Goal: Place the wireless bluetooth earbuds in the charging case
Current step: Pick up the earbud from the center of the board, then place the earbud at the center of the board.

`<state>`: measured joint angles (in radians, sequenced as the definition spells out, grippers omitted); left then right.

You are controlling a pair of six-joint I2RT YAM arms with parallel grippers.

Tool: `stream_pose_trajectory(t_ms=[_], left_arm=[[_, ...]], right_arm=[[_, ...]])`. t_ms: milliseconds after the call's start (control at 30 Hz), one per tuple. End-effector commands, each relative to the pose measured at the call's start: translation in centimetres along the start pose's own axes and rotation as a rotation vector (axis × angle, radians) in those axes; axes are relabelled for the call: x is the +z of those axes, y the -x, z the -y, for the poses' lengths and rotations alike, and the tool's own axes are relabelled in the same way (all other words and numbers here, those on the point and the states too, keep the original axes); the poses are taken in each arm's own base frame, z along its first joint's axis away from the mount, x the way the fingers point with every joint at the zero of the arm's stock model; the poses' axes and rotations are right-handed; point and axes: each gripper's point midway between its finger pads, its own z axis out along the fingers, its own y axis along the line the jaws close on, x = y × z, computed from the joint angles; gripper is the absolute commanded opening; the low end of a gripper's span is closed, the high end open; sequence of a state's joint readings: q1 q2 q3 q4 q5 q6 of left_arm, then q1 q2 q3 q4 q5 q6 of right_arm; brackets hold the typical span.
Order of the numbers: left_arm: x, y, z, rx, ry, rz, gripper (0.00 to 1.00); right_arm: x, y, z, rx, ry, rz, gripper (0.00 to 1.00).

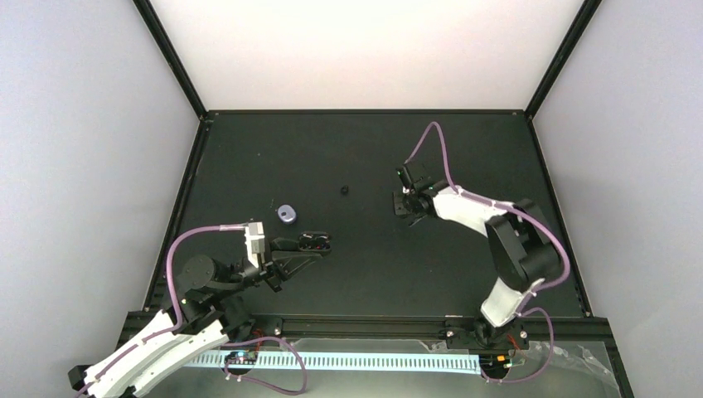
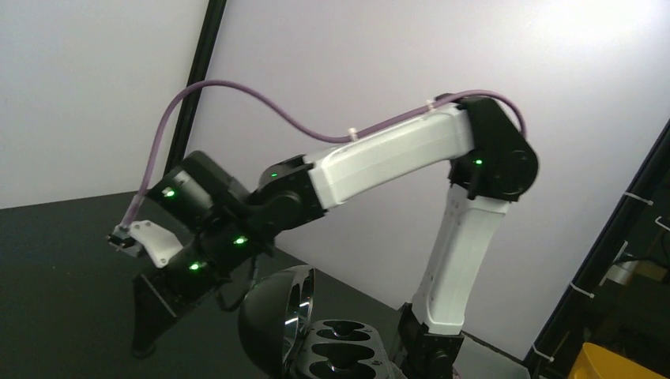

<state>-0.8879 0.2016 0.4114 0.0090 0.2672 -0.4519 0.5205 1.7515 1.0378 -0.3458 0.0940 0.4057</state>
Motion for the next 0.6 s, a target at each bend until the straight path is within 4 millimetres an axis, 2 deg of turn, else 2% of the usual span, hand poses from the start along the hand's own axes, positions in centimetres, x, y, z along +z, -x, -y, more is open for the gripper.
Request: stream_pose_trajectory(t_ms=[0, 133, 267, 467, 567], left_arm=[[-0.5, 0.6, 0.9, 0.012, -0.04, 0.028, 0.02], [-0.7, 0.4, 0.8, 0.015, -0.039, 0.033, 0.02], [-0.7, 0.1, 0.8, 0.016, -0.043, 0.031, 0.01], [-0.6, -0.1, 0.9, 0.018, -0.05, 0.019, 0.01], [-0.6, -0.2, 0.8, 0.018, -0.047, 0.016, 0.02]], right_arm=[[-3.5, -1.1, -3.0, -0.081, 0.128, 0.044, 0.07], [-5.0, -4.5, -6.2, -0.204, 0.281, -0.011, 0.07], [-5.2, -8.1, -8.7, -0.324, 0.373, -0.077, 0.07], [-5.5, -11.6, -12.6, -0.542, 0.421, -0.137, 0.09], [-5.3, -12.0, -13.2, -0.59, 0.398, -0.149, 0.12]])
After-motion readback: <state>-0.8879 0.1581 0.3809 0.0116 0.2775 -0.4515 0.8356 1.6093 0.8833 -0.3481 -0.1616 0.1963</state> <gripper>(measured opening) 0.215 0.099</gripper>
